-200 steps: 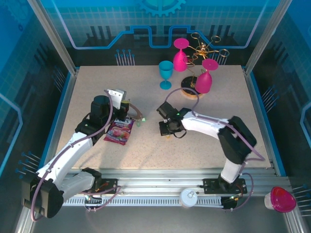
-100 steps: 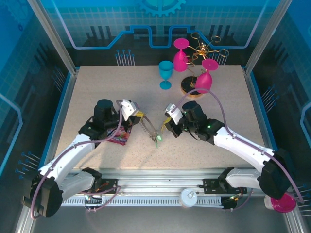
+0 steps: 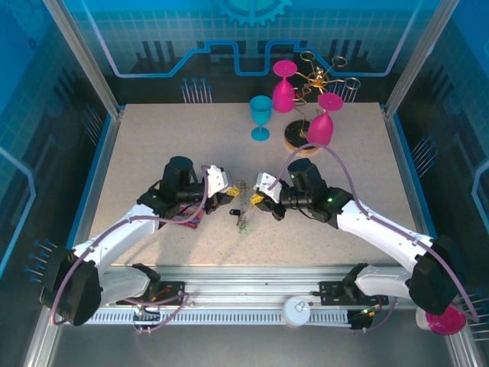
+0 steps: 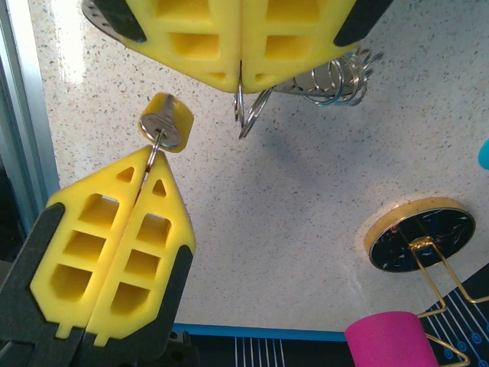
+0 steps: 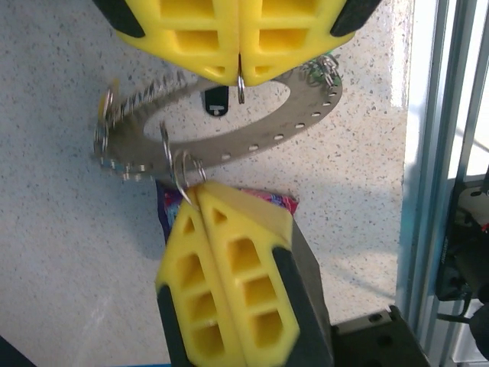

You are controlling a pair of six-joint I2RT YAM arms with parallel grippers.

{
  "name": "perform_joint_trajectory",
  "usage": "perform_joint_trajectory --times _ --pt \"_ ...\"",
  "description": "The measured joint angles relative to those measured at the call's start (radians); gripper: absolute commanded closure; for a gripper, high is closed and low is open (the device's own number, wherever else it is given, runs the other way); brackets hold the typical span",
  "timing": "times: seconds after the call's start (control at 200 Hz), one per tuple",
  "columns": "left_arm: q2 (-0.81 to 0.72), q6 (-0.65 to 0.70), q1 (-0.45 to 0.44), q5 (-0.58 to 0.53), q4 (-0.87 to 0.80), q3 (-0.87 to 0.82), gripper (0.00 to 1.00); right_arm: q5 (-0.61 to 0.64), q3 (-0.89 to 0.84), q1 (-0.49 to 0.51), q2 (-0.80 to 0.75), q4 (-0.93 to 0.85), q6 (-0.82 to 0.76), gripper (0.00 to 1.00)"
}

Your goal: Put the keys on the keyring

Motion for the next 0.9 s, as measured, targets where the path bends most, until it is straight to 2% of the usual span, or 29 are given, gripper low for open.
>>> perform_joint_trajectory --times 0.52,0.901 --pt "0.014 -0.003 -0.012 0.022 0.023 0.0 1.0 -0.002 -0.001 0.002 0.023 0.087 0.011 1.0" --pt "0.014 -0.009 -0.016 0.028 0.024 0.0 1.0 0.043 -0.001 0.008 0.043 0.14 0.051 1.0"
